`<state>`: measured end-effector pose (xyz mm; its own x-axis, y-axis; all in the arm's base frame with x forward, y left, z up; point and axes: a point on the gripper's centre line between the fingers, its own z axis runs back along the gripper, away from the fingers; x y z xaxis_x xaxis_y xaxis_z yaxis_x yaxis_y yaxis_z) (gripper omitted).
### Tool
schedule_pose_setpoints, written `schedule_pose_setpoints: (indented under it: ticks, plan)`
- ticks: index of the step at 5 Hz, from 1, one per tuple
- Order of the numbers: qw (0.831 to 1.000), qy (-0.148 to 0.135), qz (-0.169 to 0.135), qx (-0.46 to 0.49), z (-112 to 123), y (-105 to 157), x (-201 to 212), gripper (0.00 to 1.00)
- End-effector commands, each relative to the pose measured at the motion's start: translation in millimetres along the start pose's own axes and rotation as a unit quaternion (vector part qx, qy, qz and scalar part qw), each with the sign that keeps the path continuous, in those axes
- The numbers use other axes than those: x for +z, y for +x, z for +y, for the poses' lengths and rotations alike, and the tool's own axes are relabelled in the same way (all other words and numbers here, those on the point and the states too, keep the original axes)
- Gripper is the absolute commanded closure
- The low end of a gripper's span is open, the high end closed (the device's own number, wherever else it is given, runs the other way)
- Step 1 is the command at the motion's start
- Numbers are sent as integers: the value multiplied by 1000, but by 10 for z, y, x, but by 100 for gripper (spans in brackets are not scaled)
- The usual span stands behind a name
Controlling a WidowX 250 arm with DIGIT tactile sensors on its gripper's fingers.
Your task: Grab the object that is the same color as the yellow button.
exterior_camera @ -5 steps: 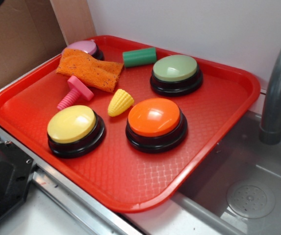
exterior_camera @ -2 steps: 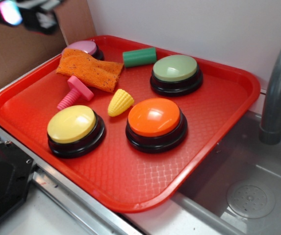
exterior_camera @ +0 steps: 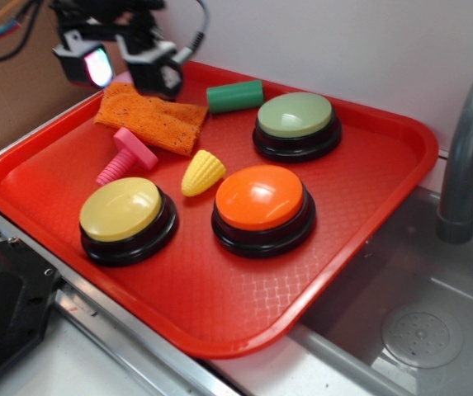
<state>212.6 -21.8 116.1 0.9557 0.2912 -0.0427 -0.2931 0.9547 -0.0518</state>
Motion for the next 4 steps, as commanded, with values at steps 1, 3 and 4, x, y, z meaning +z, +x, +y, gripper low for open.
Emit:
schedule_pose_setpoints:
  ticks: [1,3,4]
  plan:
    - [995,-44,-21,83,-146,420,-438,0]
    - [991,-56,9,125,-103,455,-721,0]
    - [992,-51,15,116,-137,421,-815,0]
